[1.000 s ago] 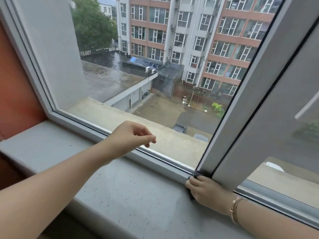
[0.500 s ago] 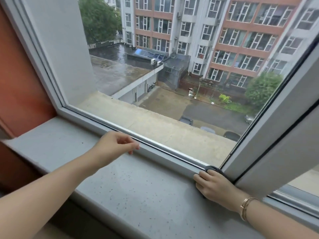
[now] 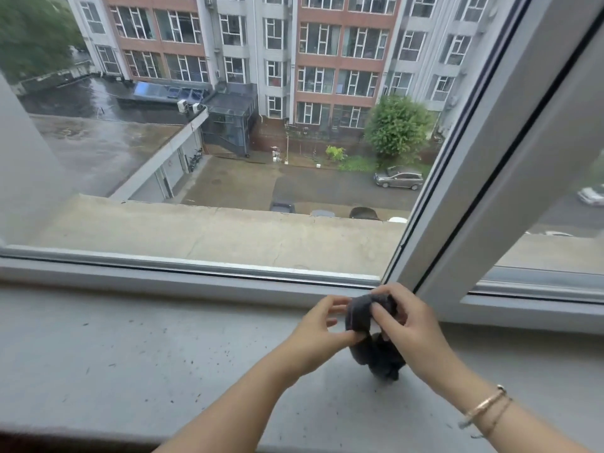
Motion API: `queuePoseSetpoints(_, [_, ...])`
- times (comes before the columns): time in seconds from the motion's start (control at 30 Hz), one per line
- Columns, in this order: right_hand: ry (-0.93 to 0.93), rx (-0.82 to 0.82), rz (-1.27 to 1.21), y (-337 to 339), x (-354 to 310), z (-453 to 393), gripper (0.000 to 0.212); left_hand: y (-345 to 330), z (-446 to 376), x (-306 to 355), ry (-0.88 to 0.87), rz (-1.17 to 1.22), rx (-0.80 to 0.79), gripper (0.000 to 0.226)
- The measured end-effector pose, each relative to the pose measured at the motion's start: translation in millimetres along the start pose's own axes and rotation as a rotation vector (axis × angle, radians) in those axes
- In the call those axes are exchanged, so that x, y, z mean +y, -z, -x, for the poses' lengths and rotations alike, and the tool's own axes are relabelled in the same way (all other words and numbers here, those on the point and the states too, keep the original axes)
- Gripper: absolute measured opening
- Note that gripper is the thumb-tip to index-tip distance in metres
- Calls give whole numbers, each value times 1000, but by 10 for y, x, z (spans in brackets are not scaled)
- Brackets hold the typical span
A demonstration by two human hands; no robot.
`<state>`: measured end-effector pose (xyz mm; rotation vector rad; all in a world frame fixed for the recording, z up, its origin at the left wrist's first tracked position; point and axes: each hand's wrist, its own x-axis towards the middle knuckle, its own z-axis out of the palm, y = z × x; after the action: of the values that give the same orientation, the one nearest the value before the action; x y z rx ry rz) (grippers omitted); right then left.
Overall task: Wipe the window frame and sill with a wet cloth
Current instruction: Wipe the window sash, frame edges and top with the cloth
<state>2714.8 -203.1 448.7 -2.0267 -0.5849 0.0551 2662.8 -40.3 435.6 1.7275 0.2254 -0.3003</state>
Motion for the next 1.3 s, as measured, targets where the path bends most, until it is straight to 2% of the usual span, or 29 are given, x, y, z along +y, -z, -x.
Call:
queuePoseSetpoints(0.07, [-119,-20,-237,63,-95,16,9,-76,-20,44,-56,81,35,24])
queuePoseSetpoints(0.13, [-247,-1,-289,163,-76,-50,22,-51,-14,108,-93,123,86,17])
queuePoseSetpoints(0.2, [-378,-1,-232,261,2,-109,38,-19,-8,192,-88,154,126,22])
queuePoseSetpoints(0.27, [-462,45,-217,287,95,-131,37,21,-12,286,-39,273,120,24])
queuePoseSetpoints(0.37, [-522,41,-267,223,187,-44,35,57,2,377,65,337,5,35])
queuePoseSetpoints(0.43, [-608,-80,-447,126,222,57,53,33,1,406,124,335,-54,43])
queuePoseSetpoints(0.5, [-711,-313,-709,12,219,188,64,-4,-29,403,161,366,-30,36])
queuePoseSetpoints(0.57, [-766,-487,-892,-88,203,285,67,-29,-95,378,164,332,40,26])
queuePoseSetpoints(0.63, [-745,-507,-925,-125,228,331,59,-47,-149,329,158,185,140,15])
queuePoseSetpoints(0.7, [-654,-481,-820,-92,249,320,42,-40,-169,264,172,45,254,15])
queuePoseSetpoints(0.8, [-538,-437,-522,9,237,257,26,-36,-169,181,197,-70,323,21])
queuePoseSetpoints(0.9, [-377,-245,-221,64,242,198,21,-74,-198,130,245,-155,269,30])
queuePoseSetpoints(0.97, [-291,-132,-265,57,224,210,13,-77,-217,113,250,-157,224,37])
queuePoseSetpoints(1.03, [-194,23,-291,67,227,238,9,7,-233,59,220,-174,251,34])
queuePoseSetpoints(1.07, [-84,121,-193,87,289,236,11,78,-235,16,208,-188,292,28])
queuePoseSetpoints(1.13, [188,229,175,141,505,187,20,241,-214,-82,192,-192,392,16])
queuePoseSetpoints(1.17, [301,214,381,146,656,151,28,314,-192,-141,187,-177,429,13])
queuePoseSetpoints(1.23, [463,51,742,102,987,87,45,440,-138,-245,182,-169,465,12])
queuePoseSetpoints(1.3, [477,-121,929,77,1224,82,61,549,-108,-335,180,-184,484,14])
